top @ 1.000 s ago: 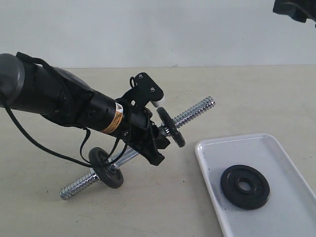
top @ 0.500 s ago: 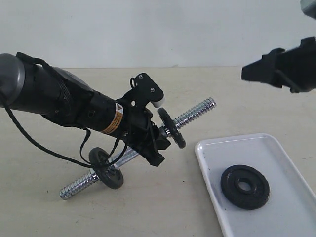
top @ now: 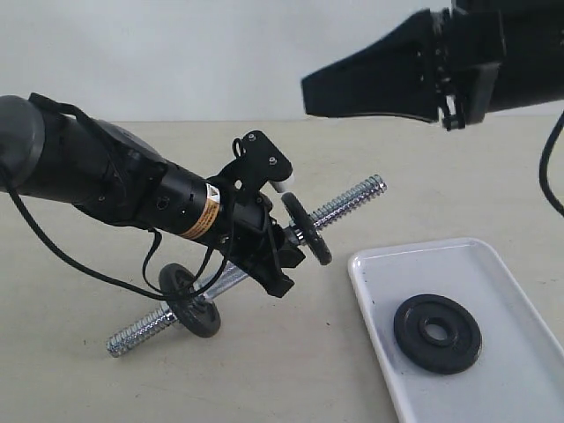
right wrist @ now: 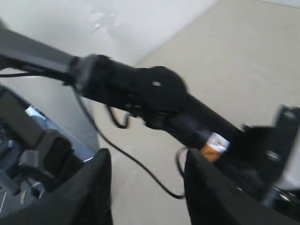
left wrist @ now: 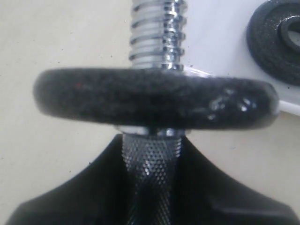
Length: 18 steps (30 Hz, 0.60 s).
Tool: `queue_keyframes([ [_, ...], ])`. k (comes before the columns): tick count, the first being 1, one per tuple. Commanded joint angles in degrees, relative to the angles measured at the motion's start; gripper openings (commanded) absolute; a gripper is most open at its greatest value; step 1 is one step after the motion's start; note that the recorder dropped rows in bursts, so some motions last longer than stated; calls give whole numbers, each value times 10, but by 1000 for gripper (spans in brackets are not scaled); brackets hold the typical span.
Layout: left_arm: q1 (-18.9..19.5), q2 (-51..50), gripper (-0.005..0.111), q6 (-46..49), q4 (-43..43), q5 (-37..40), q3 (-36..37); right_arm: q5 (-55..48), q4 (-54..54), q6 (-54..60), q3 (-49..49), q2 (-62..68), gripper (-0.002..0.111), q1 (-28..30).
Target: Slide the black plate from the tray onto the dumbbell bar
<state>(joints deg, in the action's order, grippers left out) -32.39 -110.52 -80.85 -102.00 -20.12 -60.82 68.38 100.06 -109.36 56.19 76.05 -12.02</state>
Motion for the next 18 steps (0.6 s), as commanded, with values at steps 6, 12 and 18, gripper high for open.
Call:
queue_keyframes([
  [6,-2,38,4,-7,20,-24,-15,16,-1,45,-2,-77,43,-132],
  [12,-2,38,4,-7,20,-29,-15,-46,-1,201,-27,-84,43,-149],
  [18,-2,38,4,-11,20,-30,-15,-509,-1,205,-27,-104,43,-149],
])
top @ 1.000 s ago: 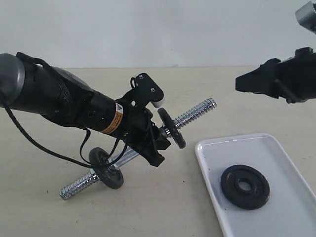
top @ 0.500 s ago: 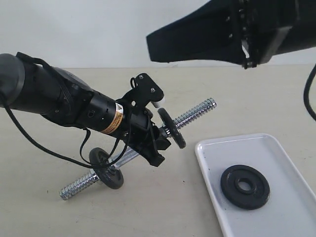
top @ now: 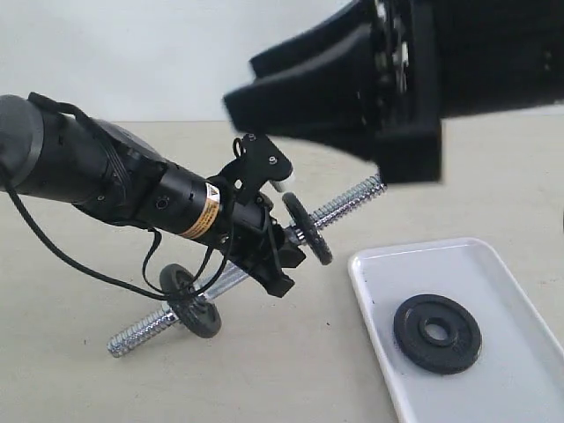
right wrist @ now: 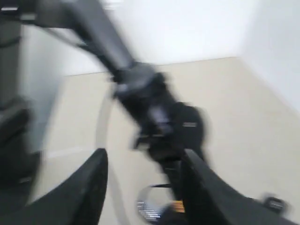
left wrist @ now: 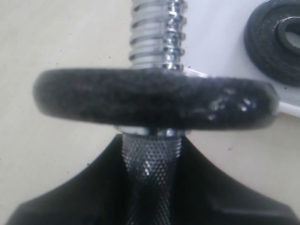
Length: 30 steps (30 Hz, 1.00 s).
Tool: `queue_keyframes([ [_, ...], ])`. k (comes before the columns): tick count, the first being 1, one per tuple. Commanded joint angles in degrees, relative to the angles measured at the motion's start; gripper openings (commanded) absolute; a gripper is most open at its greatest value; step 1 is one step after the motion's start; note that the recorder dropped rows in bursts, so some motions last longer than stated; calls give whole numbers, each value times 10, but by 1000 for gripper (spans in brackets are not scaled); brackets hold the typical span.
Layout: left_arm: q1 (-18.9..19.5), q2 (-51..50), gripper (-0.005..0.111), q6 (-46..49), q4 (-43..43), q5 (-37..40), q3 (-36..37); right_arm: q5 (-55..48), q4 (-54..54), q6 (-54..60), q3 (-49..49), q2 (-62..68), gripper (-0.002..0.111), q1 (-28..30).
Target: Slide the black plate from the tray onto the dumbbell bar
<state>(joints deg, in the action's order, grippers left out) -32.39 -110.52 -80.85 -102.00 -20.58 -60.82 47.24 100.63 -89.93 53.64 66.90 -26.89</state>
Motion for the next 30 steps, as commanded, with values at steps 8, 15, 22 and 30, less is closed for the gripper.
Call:
queue_keyframes([
  [8,-2,38,4,-14,20,-25,-15,-459,-7,3,-1,-16,43,0],
  [15,-2,38,4,-14,20,-25,-15,-438,-7,6,-2,-16,43,0],
  [22,-2,38,4,-14,20,-25,-15,-441,-7,3,-2,-16,43,0],
  [30,-2,38,4,-14,20,-28,-15,-435,-7,3,-2,-15,43,0],
])
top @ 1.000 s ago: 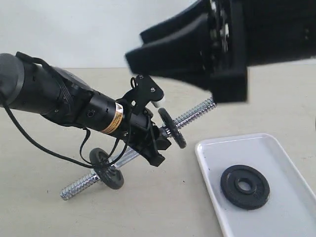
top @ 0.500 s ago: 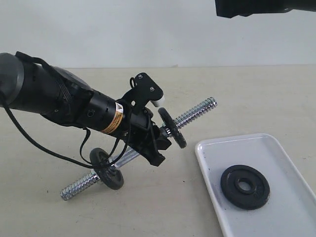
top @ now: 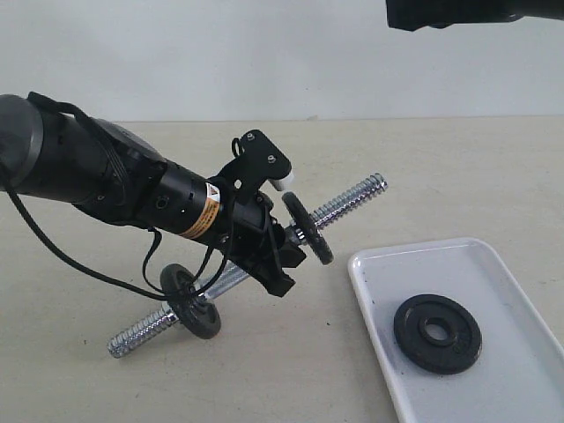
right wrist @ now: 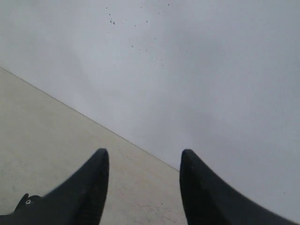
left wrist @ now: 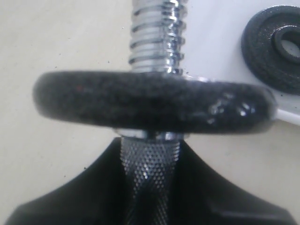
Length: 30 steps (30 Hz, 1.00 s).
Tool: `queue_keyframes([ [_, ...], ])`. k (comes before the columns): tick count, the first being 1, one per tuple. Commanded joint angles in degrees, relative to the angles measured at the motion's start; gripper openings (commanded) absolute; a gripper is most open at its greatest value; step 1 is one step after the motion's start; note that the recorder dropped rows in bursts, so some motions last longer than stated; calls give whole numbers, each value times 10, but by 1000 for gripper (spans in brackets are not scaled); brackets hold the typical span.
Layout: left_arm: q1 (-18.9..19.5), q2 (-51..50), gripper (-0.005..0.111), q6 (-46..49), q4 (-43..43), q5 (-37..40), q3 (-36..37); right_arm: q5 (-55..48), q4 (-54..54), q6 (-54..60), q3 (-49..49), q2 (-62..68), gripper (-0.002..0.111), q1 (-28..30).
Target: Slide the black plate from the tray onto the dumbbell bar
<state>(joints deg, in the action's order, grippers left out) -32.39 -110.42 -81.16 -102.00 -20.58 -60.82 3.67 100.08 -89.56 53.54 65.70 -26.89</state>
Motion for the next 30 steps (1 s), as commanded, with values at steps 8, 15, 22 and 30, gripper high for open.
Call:
queue_keyframes([
  [8,-2,37,4,-10,20,-30,-15,-3,-1,-2,-2,-4,43,0],
  [15,-2,37,4,-10,20,-32,-15,-3,-382,-2,-2,-4,43,0],
  [22,-2,37,4,-10,20,-34,-15,-4,-612,-2,-2,-4,43,0],
  [30,-2,37,4,-10,20,-32,-15,-4,-696,-2,-2,-4,43,0],
])
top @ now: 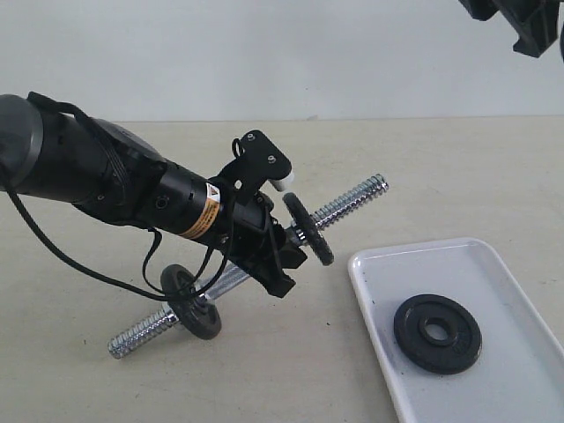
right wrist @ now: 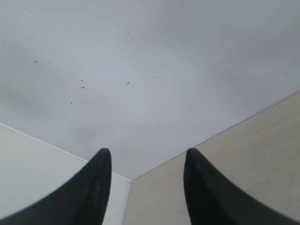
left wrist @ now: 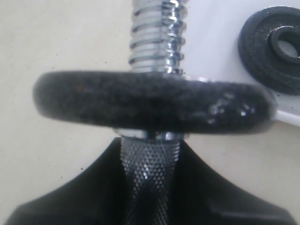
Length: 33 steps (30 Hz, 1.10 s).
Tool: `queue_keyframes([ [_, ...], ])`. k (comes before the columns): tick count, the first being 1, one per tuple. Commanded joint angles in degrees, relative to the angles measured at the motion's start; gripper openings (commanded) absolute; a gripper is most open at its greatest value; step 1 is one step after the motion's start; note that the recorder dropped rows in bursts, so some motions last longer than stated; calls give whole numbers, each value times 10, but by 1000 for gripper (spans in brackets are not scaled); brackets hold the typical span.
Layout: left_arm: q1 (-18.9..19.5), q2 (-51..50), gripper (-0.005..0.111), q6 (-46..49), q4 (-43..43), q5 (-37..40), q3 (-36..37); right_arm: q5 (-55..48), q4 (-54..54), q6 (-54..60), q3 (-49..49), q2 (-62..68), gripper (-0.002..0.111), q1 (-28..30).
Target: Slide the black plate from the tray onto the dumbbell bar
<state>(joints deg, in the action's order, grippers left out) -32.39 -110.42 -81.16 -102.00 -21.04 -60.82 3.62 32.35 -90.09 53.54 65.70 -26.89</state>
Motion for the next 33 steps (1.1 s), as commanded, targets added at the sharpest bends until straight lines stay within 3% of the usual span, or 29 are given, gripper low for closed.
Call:
queue_keyframes([
  [1,-2,37,4,-10,20,-28,-15,-3,-19,4,-2,-4,43,0],
  [22,-2,37,4,-10,20,-29,-15,-5,-15,20,-2,-4,43,0],
  [33,-2,37,4,-10,20,-29,-15,37,-13,513,-2,-4,43,0],
])
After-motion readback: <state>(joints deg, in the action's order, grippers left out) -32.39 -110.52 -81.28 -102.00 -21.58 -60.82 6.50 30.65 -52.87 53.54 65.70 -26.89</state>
